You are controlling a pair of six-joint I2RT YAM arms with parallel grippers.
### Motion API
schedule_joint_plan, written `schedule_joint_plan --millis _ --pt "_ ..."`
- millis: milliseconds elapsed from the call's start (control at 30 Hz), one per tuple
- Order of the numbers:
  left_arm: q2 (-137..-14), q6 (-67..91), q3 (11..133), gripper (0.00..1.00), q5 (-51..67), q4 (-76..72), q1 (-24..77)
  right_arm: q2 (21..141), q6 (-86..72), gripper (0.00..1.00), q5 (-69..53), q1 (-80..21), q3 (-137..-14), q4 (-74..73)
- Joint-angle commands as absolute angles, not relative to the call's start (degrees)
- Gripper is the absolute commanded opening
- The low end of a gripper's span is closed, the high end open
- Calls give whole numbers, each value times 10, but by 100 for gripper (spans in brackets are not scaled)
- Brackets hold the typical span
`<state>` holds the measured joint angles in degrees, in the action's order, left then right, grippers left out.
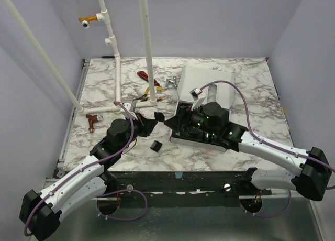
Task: Sort the hair-cutting tools
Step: Pick up the haircut tool at the center of the board.
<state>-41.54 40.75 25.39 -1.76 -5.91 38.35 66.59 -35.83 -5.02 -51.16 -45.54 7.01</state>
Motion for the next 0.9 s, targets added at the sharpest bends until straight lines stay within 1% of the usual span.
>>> schedule_joint_plan --millis 0,267,500,633,833,867 --pt "-419 404 274 0 -6 -32 388 702 -315 72 28 -525 -501 74" --pt "-412 399 276 0 -23 -18 393 772 -295 70 41 -535 -570 29" --pt "-419 398 281 0 -32 -7 395 797 -288 60 51 -544 -590 9" --pt "-425 396 286 0 -32 -3 395 798 -282 51 50 -549 -591 2" --pt "-432 396 293 0 -32 -2 395 798 -279 34 50 -553 -589 -15" --pt "-433 396 293 0 -32 -2 395 797 -279 30 49 -553 -589 -15"
